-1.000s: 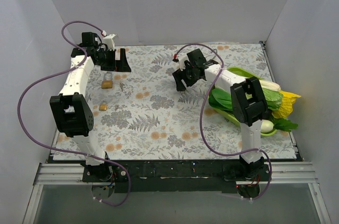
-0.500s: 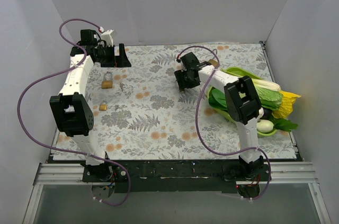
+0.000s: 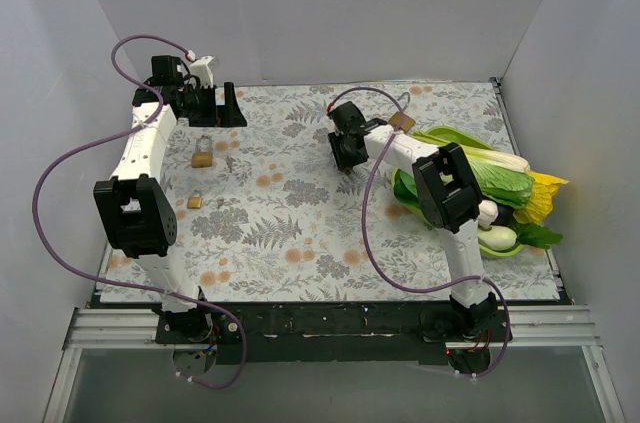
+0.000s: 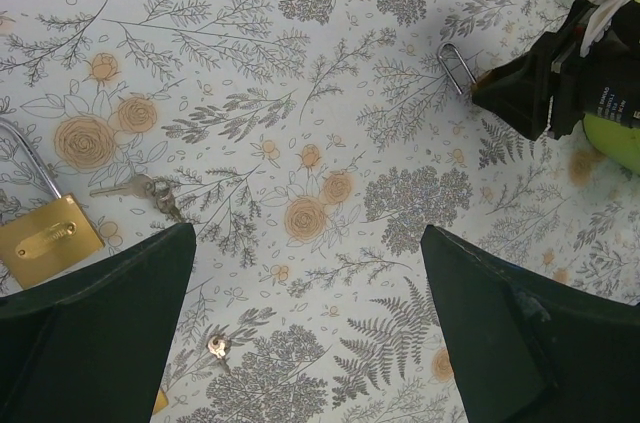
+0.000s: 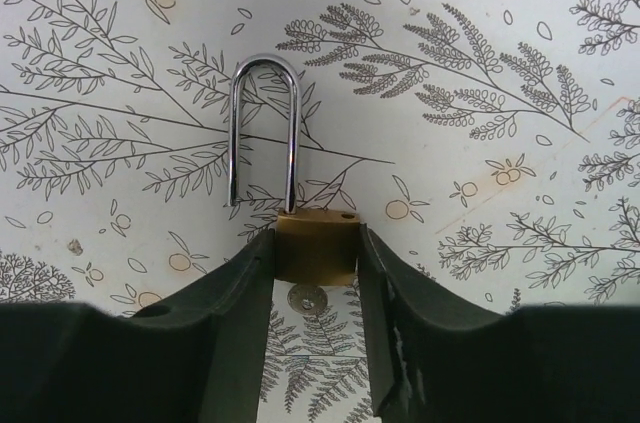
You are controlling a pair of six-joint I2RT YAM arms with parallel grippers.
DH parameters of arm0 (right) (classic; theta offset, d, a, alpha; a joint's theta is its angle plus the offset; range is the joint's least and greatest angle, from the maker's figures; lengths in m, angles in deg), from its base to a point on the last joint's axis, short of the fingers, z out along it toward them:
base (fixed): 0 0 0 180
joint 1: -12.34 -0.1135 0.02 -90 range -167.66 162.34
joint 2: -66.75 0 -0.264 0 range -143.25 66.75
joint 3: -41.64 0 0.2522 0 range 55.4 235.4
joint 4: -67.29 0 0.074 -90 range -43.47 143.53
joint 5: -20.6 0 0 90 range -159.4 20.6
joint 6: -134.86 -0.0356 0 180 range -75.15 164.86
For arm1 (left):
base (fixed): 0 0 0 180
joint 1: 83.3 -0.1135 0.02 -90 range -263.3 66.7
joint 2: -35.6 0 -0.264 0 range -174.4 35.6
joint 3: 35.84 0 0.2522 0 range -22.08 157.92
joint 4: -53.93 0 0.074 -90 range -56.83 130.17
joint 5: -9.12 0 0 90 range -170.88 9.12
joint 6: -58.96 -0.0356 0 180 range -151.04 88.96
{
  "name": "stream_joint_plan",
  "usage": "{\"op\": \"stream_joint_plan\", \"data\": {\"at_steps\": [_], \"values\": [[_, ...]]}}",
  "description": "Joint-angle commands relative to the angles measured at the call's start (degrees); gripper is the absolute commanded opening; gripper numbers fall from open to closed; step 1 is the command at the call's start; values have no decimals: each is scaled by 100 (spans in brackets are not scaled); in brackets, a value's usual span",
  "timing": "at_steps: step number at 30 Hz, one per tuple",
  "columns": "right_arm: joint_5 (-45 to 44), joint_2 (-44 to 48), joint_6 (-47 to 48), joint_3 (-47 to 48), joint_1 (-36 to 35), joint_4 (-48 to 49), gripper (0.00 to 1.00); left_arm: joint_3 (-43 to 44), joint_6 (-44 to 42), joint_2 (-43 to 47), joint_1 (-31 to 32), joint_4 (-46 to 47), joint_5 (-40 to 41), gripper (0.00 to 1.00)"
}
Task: Lock with the key
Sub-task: Pick up the lock from the center of the board, then lock the lock.
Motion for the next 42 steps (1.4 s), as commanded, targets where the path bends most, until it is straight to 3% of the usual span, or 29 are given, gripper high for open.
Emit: {"op": "stream_joint_plan", "data": {"at_steps": [1, 3, 5, 9, 13, 20, 21, 25, 30, 35, 38, 42], "values": [[-202, -132, 13, 31, -52, -66, 39, 207, -72, 12, -36, 31, 130, 98], [-123, -123, 66, -40, -61, -83, 15, 172, -63, 38, -36, 154, 122, 98], [-35, -35, 206, -40, -52, -110, 1, 145, -72, 91, -36, 216, 35, 98], [692, 211, 794, 214, -34, -267, 1, 40, -177, 161, -62, 269, -518, 98], [2438, 746, 1996, 320, 1, -198, 1, 13, -484, 48, -53, 129, -1309, 98], [3998, 1678, 3615, 338, 27, -408, 1, 242, -2030, -418, -71, -1380, -3251, 98], [4200, 1714, 3756, 399, 36, -487, 1, 242, -2266, -479, -71, -1514, -3749, 98], [5105, 1846, 4030, 706, 62, -768, 1, 172, -3039, -489, -36, -1603, -4385, 97], [5599, 1916, 4030, 970, 62, -1014, 1, -161, -3999, -147, 140, -1411, -4537, 90], [5696, 1916, 4170, 997, 53, -1182, 1, -829, -4913, 573, 692, -1042, -3958, 84], [5801, 1899, 4258, 1032, 53, -1270, 1, -1190, -5002, 854, 983, -604, -3790, 81], [5907, 1899, 4460, 1068, 45, -1480, 1, -1559, -4502, 1172, 1186, 347, -3649, 74]]}}
